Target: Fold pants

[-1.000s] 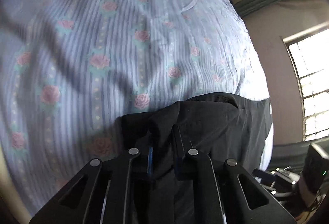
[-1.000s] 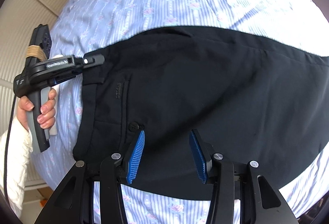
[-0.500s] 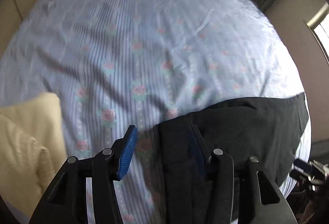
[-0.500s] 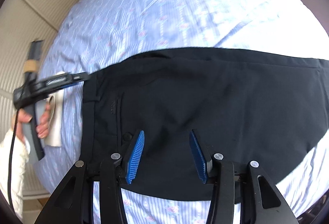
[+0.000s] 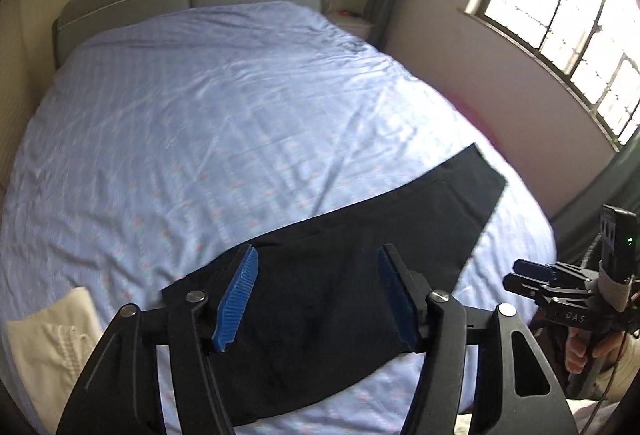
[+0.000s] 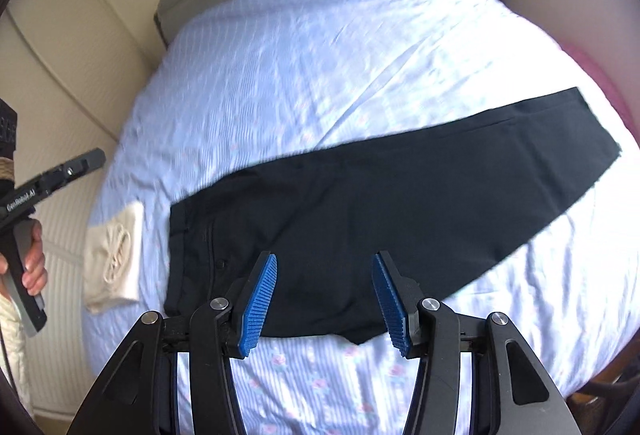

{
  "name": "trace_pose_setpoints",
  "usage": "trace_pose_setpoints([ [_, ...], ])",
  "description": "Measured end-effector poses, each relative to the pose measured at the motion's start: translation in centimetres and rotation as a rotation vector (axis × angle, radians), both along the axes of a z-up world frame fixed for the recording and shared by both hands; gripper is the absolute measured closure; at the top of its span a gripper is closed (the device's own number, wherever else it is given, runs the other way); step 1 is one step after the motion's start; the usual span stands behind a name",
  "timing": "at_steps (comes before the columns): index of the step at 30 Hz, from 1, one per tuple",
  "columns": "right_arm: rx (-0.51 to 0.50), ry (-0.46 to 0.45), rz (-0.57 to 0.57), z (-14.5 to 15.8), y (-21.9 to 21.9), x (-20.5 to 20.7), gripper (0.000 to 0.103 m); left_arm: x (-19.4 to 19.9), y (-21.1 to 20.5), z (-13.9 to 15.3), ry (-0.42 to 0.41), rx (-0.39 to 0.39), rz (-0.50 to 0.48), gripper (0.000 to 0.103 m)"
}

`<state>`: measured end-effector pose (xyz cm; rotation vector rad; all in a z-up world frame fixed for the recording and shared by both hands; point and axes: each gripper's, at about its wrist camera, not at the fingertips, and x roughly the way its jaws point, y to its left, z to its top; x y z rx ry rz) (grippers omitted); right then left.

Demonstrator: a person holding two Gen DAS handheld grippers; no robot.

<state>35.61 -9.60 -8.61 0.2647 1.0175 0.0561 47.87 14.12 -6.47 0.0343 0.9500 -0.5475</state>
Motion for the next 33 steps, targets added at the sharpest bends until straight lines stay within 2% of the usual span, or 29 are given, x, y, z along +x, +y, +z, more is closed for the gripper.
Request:
trace_pose_setpoints([
  [7, 0.001, -0.142, -0.141, 5.3, -6.9, -5.3, 0.052, -1.8, -10.3, 2.7, -0.042, -0.022, -0.167, 0.038],
  [10, -0.018, -0.182, -0.209, 7.1, -10.5, -7.5, 0.052, -2.3, -15.7, 4.0, -0.068, -0.066, -0.234, 0.038],
  [16, -0.049, -0.242, -0.376, 8.9, -19.6, -10.1, 0.051, -1.9, -27.2, 5.1, -0.105, -0.081, -0.330, 0.037],
  [20, -0.055, -0.268, -0.450, 8.6, -27.0, -9.5, 0.051, 0.0, -34.8, 4.1, -0.078, -0.079, -0.328, 0.037],
  [24, -0.014, -0.251, -0.467, 7.2, -35.2, -7.3, 0.051, 3.1, -42.7, 2.4, -0.026, -0.095, -0.336, 0.036],
  [27, 0.009, -0.237, -0.463, 5.6, -40.5, -5.1, 0.051, 5.4, -48.1, 0.5, -0.009, -0.051, -0.338, 0.034],
  [29, 0.024, -0.210, -0.457, 4.3, -43.9, -3.4, 0.051, 7.0, -51.7, -0.8, 0.010, -0.019, -0.355, 0.028],
  [33, 0.059, -0.185, -0.461, 1.8, -50.0, -0.6, 0.052, 10.6, -58.4, -4.1, 0.045, 0.057, -0.404, 0.026],
])
